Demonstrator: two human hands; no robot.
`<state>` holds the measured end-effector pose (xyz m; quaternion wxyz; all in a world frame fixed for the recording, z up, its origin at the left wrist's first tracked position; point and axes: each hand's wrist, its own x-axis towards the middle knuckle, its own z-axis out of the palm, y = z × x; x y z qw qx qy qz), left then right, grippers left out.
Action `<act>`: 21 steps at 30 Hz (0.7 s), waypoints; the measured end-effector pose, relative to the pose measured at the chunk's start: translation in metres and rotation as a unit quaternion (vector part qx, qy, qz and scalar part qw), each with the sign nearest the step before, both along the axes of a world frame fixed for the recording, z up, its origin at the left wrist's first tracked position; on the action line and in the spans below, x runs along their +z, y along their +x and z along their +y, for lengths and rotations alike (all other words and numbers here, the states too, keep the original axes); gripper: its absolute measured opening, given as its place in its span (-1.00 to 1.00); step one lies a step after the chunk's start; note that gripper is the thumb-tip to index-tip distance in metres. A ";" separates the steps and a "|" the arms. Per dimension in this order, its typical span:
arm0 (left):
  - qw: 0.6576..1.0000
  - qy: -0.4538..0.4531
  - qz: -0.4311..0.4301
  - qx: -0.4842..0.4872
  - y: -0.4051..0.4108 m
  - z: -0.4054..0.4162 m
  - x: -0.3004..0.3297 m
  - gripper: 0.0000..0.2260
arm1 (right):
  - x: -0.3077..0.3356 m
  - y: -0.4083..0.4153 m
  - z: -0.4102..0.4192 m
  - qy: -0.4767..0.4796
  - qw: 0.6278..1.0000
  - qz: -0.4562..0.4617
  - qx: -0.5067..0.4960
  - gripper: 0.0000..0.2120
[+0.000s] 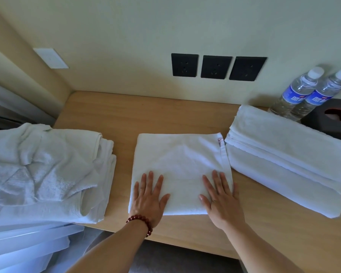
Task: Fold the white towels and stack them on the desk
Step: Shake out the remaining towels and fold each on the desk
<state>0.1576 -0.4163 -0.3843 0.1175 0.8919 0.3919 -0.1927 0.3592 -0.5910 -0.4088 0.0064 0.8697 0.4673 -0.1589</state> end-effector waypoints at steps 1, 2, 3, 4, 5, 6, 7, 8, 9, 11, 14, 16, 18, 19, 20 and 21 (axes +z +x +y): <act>1.000 0.007 -0.003 0.008 -0.003 0.006 0.000 -0.39 | -0.001 -0.002 0.000 -0.006 1.000 0.000 0.004 -0.39; 1.000 0.012 -0.003 0.010 -0.005 0.016 0.000 -0.39 | 0.001 -0.001 0.000 -0.003 1.000 -0.006 0.008 -0.41; 1.000 0.025 0.000 -0.002 -0.005 0.028 0.000 -0.39 | 0.004 0.003 0.001 0.008 1.000 -0.017 0.008 -0.43; 0.999 0.046 0.001 -0.025 -0.004 0.040 0.002 -0.38 | 0.008 0.008 0.003 0.022 0.999 -0.032 0.008 -0.45; 0.997 0.064 -0.001 -0.046 0.000 0.053 0.004 -0.36 | 0.012 0.015 0.008 0.040 0.998 -0.046 0.008 -0.46; 0.995 0.082 -0.007 -0.054 0.006 0.063 0.008 -0.36 | 0.013 0.023 0.014 0.065 0.996 -0.061 0.010 -0.49; 0.995 0.090 -0.012 -0.046 0.014 0.071 0.013 -0.37 | 0.015 0.030 0.022 0.098 0.992 -0.073 0.015 -0.53; 0.995 0.092 -0.017 -0.030 0.025 0.077 0.018 -0.40 | 0.017 0.036 0.032 0.130 0.988 -0.079 0.025 -0.57; 0.995 0.093 -0.026 -0.016 0.036 0.082 0.021 -0.42 | 0.017 0.042 0.044 0.153 0.984 -0.078 0.040 -0.59; 0.993 0.101 -0.053 -0.024 0.057 0.088 0.026 -0.42 | 0.022 0.055 0.070 0.161 0.983 -0.056 0.074 -0.56; 0.989 0.124 -0.023 -0.081 0.082 0.104 0.031 -0.40 | 0.043 0.080 0.108 0.103 0.990 -0.017 0.096 -0.48; 0.988 0.135 -0.006 -0.073 0.093 0.120 0.033 -0.36 | 0.058 0.097 0.128 0.050 0.995 0.008 0.090 -0.50; 0.991 0.123 0.002 -0.055 0.103 0.137 0.031 -0.34 | 0.065 0.114 0.143 0.003 0.997 0.032 0.075 -0.47; 0.993 0.109 0.013 -0.053 0.106 0.145 0.029 -0.34 | 0.066 0.122 0.150 -0.024 0.996 0.046 0.068 -0.43; 0.994 0.092 0.027 -0.055 0.107 0.152 0.027 -0.34 | 0.066 0.129 0.157 -0.051 0.995 0.062 0.060 -0.38; 0.995 0.077 0.039 -0.057 0.108 0.156 0.024 -0.35 | 0.065 0.135 0.163 -0.081 0.992 0.075 0.054 -0.33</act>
